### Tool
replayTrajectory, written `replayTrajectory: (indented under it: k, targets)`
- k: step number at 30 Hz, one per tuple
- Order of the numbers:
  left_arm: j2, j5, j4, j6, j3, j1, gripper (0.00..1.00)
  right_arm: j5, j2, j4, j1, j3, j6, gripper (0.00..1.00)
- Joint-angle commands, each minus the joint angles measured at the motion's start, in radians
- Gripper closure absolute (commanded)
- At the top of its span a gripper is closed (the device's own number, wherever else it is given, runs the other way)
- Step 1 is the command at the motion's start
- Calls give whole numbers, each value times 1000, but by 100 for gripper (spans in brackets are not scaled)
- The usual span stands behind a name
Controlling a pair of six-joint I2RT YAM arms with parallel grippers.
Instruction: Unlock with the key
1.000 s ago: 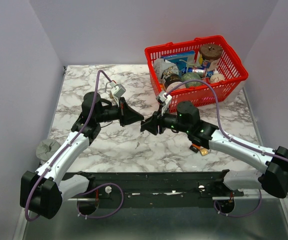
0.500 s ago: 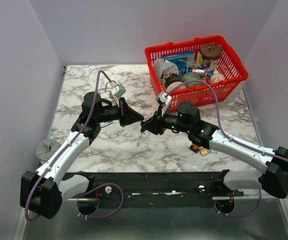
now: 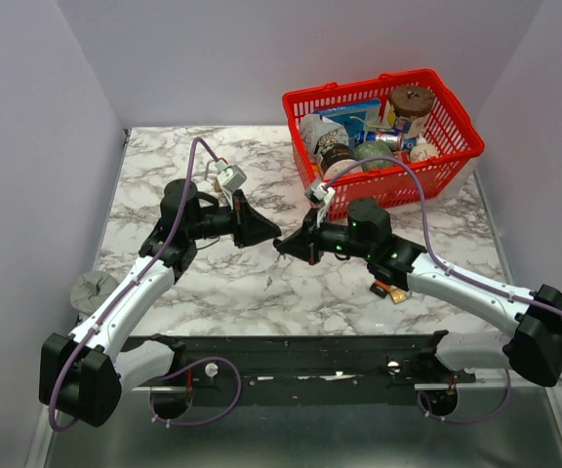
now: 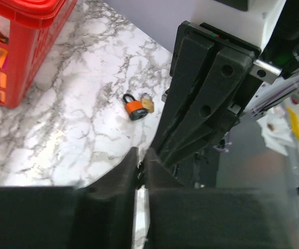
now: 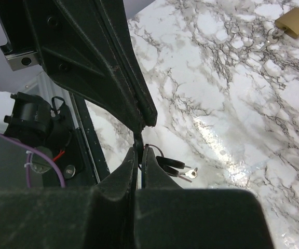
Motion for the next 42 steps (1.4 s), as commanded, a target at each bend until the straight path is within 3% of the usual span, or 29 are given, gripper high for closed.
replayTrajectory:
  k: [1,2,5,8,12,16,18,23,28,32,42]
  targets:
    - [-3,-7,-8,34,37,-4,56,-70,-5,97,-34,-41,64,99]
    - [-4,-13,-12,39,39,-3,36,-76,-7,106,-41,-49,72,99]
    - [-17,-46,-29,60,37,-3,19,-88,-19,126,-62,-72,90,99]
    - [-32,-83,-35,79,33,-4,12,-88,-34,137,-87,-95,104,99]
    - [-41,-163,-57,109,25,-3,11,-73,-59,139,-140,-122,121,99]
    - [-37,-333,-178,193,40,-33,14,-41,-102,120,-217,-153,119,99]
    - [-27,-491,-235,227,62,-76,16,-27,-123,97,-258,-170,118,99]
    - [22,-773,-278,180,79,-320,17,129,-224,-24,-364,-155,89,99]
    - [199,-994,-125,50,72,-512,18,319,-330,-145,-406,-97,11,99]
    - [397,-1060,-123,-9,201,-606,18,453,-416,-225,-423,-54,-22,99]
    - [817,-1027,-144,-107,508,-727,17,620,-626,-257,-432,-96,-13,99]
